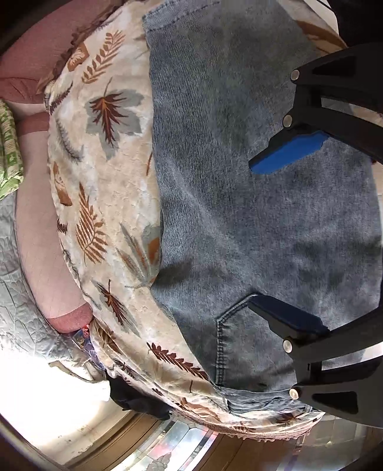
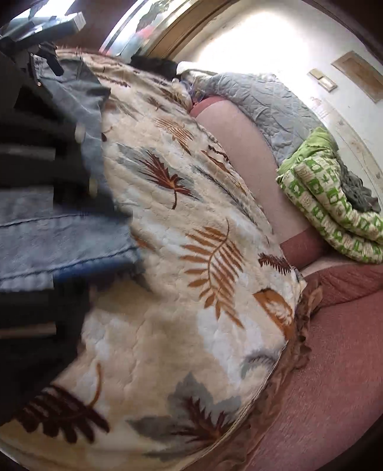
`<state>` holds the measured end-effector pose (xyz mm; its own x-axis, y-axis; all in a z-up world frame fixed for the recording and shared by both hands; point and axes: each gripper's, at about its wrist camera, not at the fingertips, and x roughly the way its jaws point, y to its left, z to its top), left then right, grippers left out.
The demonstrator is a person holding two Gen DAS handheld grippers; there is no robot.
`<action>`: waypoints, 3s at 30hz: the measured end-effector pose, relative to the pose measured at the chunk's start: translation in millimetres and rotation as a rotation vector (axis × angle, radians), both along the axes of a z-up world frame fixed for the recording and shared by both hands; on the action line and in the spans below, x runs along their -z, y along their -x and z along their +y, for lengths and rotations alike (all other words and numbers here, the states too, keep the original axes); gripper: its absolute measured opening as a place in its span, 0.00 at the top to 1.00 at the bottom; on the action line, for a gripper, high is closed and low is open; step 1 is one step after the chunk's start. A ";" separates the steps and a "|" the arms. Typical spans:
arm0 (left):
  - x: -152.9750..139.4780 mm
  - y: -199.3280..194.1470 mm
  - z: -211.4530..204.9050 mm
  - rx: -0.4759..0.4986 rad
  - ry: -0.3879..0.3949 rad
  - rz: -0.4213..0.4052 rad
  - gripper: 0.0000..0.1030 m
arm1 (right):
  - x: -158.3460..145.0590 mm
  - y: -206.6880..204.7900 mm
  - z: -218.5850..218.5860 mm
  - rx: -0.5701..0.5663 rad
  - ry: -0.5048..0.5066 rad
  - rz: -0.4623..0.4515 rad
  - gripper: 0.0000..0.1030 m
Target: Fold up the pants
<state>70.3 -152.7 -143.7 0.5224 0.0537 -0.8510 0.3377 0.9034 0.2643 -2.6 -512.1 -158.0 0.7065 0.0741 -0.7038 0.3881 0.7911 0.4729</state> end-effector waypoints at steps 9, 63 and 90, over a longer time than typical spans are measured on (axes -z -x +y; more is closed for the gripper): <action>-29.4 32.7 -9.2 0.050 0.053 -0.047 0.17 | 2.4 60.1 -23.5 0.030 -0.148 -0.074 0.30; -67.7 24.3 73.3 -0.132 0.115 -0.184 0.17 | 4.8 6.7 53.1 -0.254 -0.301 -0.135 0.81; -48.3 15.8 80.5 -0.154 0.135 -0.119 0.16 | 8.3 -32.5 159.1 -0.353 -0.344 -0.131 0.54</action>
<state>54.5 -72.2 -95.4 0.6140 0.0302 -0.7888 0.1670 0.9717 0.1671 30.0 -353.0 -166.3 0.6770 0.5366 -0.5038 0.0449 0.6531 0.7560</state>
